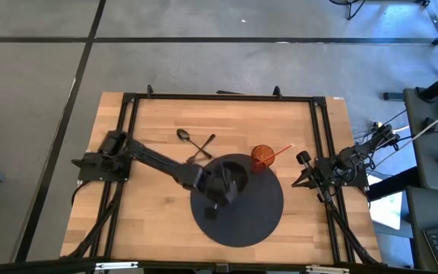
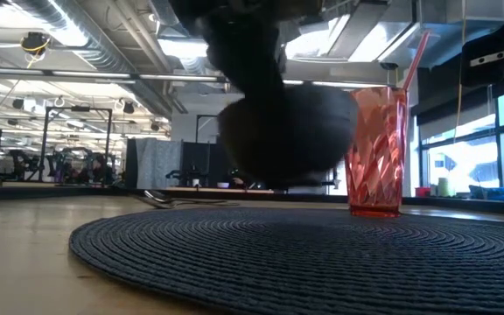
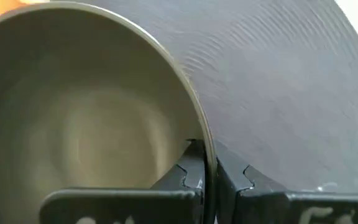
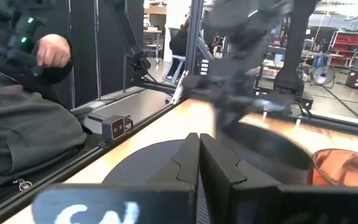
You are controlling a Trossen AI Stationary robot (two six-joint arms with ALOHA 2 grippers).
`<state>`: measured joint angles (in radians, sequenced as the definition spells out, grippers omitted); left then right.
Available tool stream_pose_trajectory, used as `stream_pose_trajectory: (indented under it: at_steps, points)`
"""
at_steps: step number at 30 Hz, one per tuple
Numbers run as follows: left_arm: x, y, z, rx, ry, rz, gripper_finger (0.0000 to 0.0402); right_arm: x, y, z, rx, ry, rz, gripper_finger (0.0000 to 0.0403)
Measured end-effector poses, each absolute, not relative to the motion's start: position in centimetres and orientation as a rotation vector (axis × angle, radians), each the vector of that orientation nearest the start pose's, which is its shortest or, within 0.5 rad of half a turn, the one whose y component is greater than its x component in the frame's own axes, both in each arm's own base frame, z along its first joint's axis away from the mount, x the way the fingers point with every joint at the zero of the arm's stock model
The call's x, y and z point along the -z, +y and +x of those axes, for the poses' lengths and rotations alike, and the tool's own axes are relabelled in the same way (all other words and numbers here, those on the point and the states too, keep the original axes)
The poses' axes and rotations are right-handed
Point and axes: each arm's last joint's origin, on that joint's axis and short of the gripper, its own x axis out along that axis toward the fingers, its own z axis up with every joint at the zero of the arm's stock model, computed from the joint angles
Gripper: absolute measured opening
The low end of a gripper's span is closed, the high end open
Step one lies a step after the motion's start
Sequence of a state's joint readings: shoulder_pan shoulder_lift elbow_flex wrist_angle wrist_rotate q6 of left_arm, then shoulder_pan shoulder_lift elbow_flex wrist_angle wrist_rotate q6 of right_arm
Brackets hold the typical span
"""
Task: Pick & Place Utensil
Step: Adjust the black bowl on the black mat, then put the black spoon into the black bowl
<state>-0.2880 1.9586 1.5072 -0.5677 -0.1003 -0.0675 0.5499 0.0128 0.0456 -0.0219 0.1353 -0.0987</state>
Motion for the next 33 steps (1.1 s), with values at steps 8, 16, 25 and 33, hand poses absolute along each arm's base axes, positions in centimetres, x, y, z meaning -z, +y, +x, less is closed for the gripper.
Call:
stream_pose_trajectory:
  at_steps: [8,16,25,33]
  points:
    - [-18.4,-15.4,42.7,0.236,1.156,0.331,0.0004,-17.6,4.6,8.3,-0.41,-0.03,-0.084,0.0014]
    - [-19.8,-15.7,44.0,0.208,1.167,0.318,0.0046,-17.5,4.6,8.3,-0.411,-0.022,-0.084,0.0014]
    - [-22.0,-16.1,44.1,0.232,1.159,0.345,0.0133,-17.5,4.6,8.3,-0.411,-0.023,-0.093,0.0014]
    - [-27.8,-15.7,39.2,0.112,1.35,0.498,0.0166,-17.5,4.7,8.3,-0.417,-0.018,-0.073,0.0014]
